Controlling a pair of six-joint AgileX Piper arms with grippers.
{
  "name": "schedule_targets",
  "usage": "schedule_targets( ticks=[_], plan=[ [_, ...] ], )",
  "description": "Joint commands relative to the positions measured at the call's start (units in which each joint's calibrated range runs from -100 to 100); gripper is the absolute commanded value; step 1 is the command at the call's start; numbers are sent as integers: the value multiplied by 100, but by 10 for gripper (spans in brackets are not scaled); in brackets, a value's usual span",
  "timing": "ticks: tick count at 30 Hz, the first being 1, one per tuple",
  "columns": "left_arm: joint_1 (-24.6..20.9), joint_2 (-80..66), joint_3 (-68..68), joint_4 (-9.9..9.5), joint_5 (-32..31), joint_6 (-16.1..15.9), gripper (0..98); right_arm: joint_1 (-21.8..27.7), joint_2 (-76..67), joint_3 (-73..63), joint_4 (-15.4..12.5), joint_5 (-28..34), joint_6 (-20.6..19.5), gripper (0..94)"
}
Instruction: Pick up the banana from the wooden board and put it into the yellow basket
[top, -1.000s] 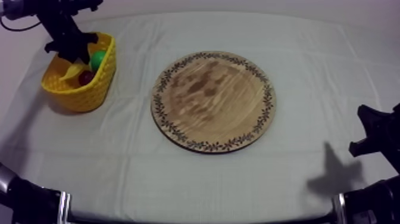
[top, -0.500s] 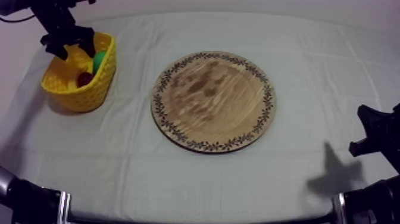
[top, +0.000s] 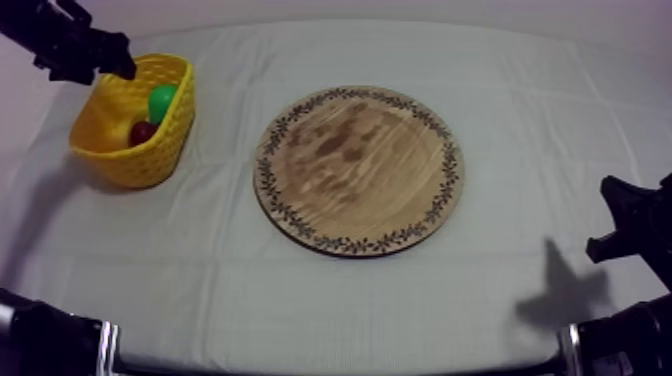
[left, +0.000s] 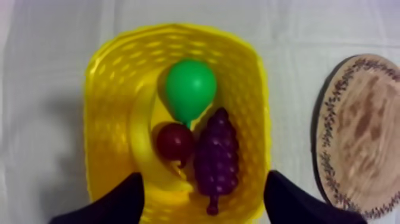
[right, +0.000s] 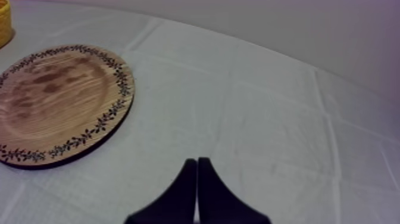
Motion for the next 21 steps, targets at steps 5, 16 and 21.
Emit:
schedule_targets(
  ticks=[5,16,21],
  plan=[
    [80,-2271,1742,-17,-934,6,635,0,0,5,-2,-2,1,2],
    [-5,-5092,4614,154,-2683,139,353,0,0,5,-2,-2,-1,2],
    [-65,-6009,5396,-56,-2885,349,235,0,0,5,-2,-2,-3,2]
  ],
)
